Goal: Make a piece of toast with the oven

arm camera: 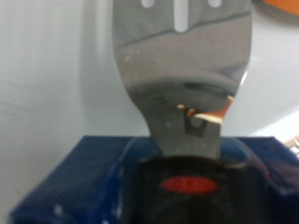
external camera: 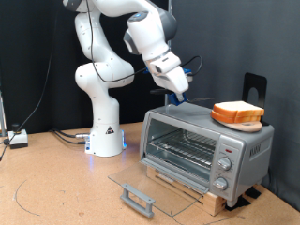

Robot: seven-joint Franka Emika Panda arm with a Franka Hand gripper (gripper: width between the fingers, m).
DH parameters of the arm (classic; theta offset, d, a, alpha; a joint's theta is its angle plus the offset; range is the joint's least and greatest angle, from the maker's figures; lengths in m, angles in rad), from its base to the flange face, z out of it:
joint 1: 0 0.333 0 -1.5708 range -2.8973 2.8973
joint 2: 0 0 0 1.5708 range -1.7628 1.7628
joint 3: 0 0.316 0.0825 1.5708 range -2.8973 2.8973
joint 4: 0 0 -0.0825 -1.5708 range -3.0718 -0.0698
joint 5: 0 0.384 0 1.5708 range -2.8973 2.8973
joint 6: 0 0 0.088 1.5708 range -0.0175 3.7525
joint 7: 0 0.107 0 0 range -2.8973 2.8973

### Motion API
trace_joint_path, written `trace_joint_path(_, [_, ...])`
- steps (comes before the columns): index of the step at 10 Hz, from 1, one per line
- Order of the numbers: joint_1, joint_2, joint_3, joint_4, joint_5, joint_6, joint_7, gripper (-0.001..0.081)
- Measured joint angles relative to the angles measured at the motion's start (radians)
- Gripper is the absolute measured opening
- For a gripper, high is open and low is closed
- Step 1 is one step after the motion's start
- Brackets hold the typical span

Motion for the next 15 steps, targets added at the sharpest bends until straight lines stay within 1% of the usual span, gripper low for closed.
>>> trace_joint_path(3, [-0.059,-0.032,-0.09,0.0,-0.012,-0.032,-0.034,0.0394])
trace_joint_path(6, [-0.143,-0.072,-0.156,0.001,-0.119,-0.154,-0.07,0.0394])
trace_joint_path(8, [-0.202,-0.096,-0.195,0.0,-0.157,-0.212,-0.075,0.0394])
trace_joint_path(9, [-0.219,-0.109,-0.214,0.0,-0.161,-0.246,-0.081,0.0394])
trace_joint_path(11, [-0.214,-0.103,-0.205,0.005,-0.161,-0.241,-0.086,0.0394])
trace_joint_path(12, [-0.205,-0.089,-0.193,0.019,-0.161,-0.218,-0.085,0.0394])
trace_joint_path(14, [-0.19,-0.025,-0.162,0.064,-0.161,-0.166,-0.081,0.0394])
trace_joint_path(15, [-0.187,0.015,-0.148,0.094,-0.173,-0.167,-0.081,0.0394])
